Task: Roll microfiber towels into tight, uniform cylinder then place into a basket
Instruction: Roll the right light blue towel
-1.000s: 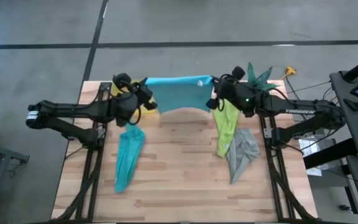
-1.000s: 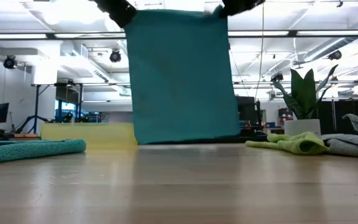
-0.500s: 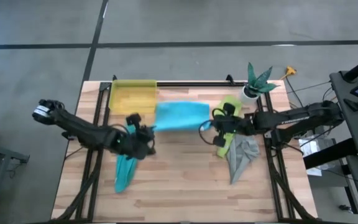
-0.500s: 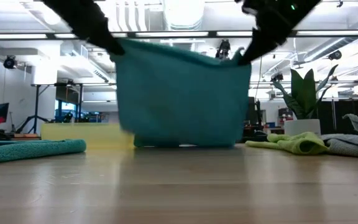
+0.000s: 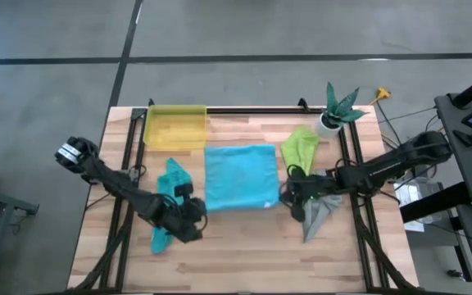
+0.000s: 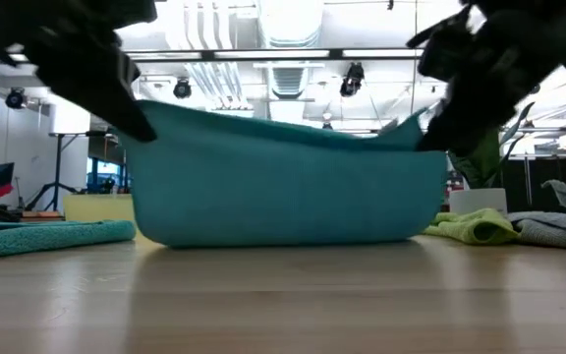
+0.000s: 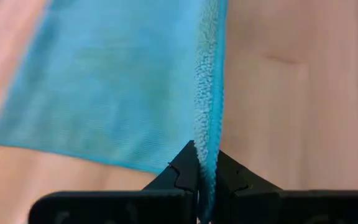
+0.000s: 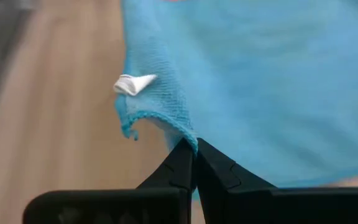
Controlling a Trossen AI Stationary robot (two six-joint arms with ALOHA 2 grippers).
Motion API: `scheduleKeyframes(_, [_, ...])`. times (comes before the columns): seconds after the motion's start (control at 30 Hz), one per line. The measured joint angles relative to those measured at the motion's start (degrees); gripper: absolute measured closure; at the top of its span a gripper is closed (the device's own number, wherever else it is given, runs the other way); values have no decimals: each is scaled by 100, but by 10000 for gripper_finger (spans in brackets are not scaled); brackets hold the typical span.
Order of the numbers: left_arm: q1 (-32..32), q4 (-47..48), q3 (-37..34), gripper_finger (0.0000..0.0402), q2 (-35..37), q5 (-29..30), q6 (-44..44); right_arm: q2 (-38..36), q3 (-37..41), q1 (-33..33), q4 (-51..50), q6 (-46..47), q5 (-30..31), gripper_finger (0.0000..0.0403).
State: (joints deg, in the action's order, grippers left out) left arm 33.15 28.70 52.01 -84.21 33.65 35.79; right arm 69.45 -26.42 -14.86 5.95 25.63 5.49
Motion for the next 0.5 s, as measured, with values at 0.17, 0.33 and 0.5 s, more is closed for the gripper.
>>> scheduleKeyframes(0.17, [353,-634,0,401,-265,-466,138,0,301,-569,596,436,-116,394])
scheduleKeyframes(0.33, [565,-915,64,401,-354,-603,148,0,348,-978,682,598,188,394])
scheduleKeyframes(0.5, [635,-1032,74,401,-352,-619,280,0,384,-1118,675,777,375,394])
